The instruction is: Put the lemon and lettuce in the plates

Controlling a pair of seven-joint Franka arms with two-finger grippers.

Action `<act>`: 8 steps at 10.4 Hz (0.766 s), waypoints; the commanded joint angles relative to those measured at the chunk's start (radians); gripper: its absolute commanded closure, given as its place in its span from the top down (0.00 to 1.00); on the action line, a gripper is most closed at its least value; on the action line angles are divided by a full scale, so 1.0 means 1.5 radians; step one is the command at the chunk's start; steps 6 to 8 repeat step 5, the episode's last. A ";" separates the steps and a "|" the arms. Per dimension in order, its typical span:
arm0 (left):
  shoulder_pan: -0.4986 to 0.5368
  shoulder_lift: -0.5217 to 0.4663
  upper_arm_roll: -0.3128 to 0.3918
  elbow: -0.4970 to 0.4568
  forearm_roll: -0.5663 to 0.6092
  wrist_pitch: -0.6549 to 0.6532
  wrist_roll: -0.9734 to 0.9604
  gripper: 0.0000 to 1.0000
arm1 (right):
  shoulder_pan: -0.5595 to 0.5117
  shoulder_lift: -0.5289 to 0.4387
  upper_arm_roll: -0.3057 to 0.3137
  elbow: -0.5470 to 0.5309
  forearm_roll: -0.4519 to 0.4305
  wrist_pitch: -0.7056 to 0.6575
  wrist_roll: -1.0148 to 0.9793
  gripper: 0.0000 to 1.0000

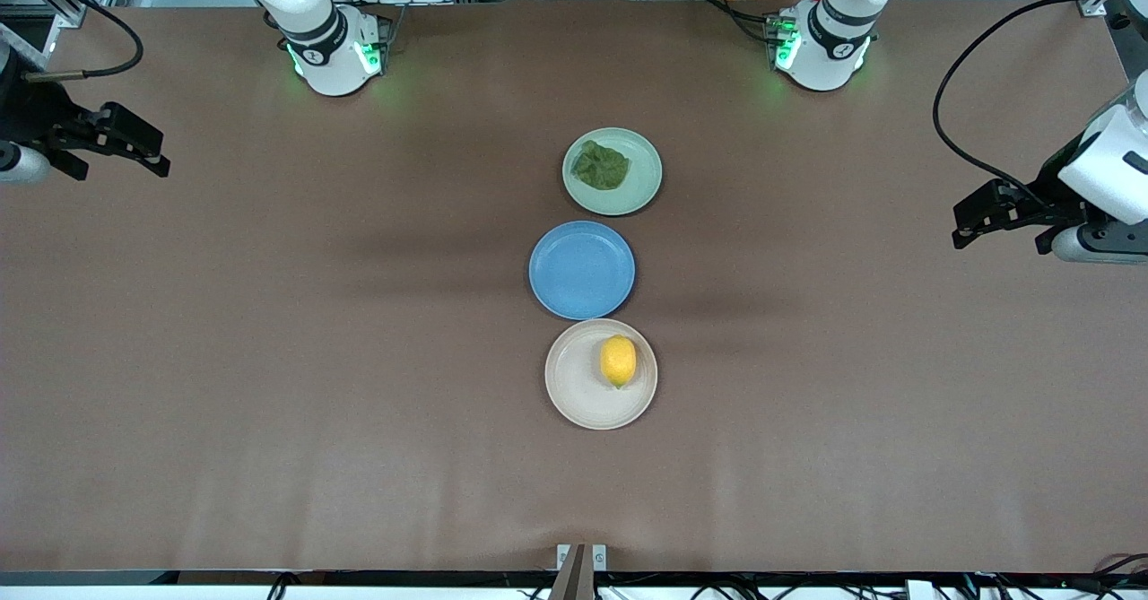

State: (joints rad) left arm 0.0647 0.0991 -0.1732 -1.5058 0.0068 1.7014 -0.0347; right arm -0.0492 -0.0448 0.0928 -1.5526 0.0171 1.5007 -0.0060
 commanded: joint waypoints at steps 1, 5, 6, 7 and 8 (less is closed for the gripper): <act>0.007 -0.005 -0.003 -0.001 -0.012 -0.008 0.002 1.00 | -0.002 0.007 0.007 0.021 0.000 -0.016 -0.022 1.00; 0.006 -0.005 -0.009 -0.004 -0.011 -0.008 0.006 1.00 | -0.003 0.006 0.003 0.021 0.001 -0.017 -0.020 1.00; 0.006 -0.005 -0.009 -0.004 -0.011 -0.008 0.006 1.00 | -0.003 0.006 0.003 0.021 0.001 -0.017 -0.020 1.00; 0.006 -0.005 -0.009 -0.004 -0.011 -0.008 0.006 1.00 | -0.003 0.006 0.003 0.021 0.001 -0.017 -0.020 1.00; 0.006 -0.005 -0.009 -0.004 -0.011 -0.008 0.006 1.00 | -0.003 0.006 0.003 0.021 0.001 -0.017 -0.020 1.00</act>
